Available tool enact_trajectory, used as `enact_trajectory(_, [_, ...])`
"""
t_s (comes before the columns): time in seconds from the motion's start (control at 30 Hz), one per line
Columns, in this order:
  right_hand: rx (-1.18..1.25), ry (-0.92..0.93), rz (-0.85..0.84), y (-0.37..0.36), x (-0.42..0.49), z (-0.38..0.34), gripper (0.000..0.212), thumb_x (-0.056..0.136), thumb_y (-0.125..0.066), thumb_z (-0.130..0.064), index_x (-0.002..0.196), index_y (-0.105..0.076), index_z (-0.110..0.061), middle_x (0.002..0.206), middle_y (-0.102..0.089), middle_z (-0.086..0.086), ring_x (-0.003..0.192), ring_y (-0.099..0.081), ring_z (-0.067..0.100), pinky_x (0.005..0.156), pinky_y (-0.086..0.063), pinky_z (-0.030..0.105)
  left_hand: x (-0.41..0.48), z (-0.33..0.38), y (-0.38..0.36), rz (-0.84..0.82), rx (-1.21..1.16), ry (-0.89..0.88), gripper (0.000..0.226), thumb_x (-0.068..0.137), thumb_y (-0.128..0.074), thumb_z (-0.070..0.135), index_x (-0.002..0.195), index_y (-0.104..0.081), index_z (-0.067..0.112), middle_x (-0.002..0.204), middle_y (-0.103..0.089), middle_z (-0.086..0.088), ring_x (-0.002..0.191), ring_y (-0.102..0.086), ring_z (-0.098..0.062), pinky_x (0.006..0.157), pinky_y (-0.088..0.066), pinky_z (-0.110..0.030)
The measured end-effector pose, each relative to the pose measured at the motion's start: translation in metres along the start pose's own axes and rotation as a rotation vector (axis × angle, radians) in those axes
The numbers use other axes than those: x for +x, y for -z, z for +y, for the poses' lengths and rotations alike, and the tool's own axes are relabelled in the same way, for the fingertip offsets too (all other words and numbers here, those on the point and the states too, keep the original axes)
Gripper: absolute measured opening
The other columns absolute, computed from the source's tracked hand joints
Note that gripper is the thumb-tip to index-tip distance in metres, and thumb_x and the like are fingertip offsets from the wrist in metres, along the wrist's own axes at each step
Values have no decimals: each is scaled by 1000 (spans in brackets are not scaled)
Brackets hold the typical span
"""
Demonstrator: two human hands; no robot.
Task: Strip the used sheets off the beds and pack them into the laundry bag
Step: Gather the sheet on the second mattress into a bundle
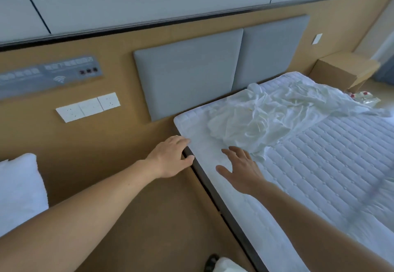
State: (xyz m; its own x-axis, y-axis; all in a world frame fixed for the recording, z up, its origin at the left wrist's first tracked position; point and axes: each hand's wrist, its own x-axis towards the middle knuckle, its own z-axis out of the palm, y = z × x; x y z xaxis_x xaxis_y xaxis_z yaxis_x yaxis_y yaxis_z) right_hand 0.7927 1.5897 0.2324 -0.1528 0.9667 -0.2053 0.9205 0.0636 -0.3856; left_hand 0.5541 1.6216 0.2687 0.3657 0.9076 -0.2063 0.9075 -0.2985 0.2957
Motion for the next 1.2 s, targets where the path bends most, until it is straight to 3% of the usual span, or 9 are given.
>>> enact_trajectory(0.43, [165, -425, 19, 2, 216, 118, 94, 85, -44, -80, 158, 0, -40, 168, 3, -5, 155, 7, 22, 118, -25, 58, 300, 8, -3, -236, 108, -165, 68, 101, -41, 49, 158, -18, 20, 164, -19, 1, 152, -14, -17, 123, -17, -37])
enact_trajectory(0.7, [296, -755, 65, -15, 299, 199, 111, 74, -46, -89, 154, 18, -45, 162, 31, -7, 151, 27, 26, 114, -18, 68, 468, 28, -68, -278, 95, -195, 75, 97, -35, 62, 159, 0, 36, 168, 7, 2, 154, 10, -23, 119, -12, -54])
enact_trajectory(0.9, [361, -980, 165, -39, 385, 264, 125, 64, -45, -96, 149, 30, -44, 155, 45, -6, 146, 36, 29, 114, -12, 72, 605, 51, -141, -274, 53, -246, 82, 89, -24, 77, 157, 5, 41, 167, 16, -1, 152, 17, -29, 116, -10, -64])
enact_trajectory(1.03, [409, -1184, 257, -59, 426, 313, 140, 54, -54, -97, 144, 39, -43, 153, 48, -2, 144, 40, 31, 109, -9, 77, 675, 48, -186, -285, 123, -181, 105, 74, -29, 92, 153, 20, 42, 164, 25, -5, 150, 22, -34, 113, -11, -70])
enact_trajectory(1.2, [586, -1441, 270, -105, 436, 351, 152, 49, -73, -87, 141, 41, -47, 157, 42, 0, 149, 26, 38, 107, -18, 78, 720, 29, -232, -370, 92, -5, 149, 39, -59, 97, 146, 33, 46, 161, 33, -4, 149, 24, -37, 110, -14, -74])
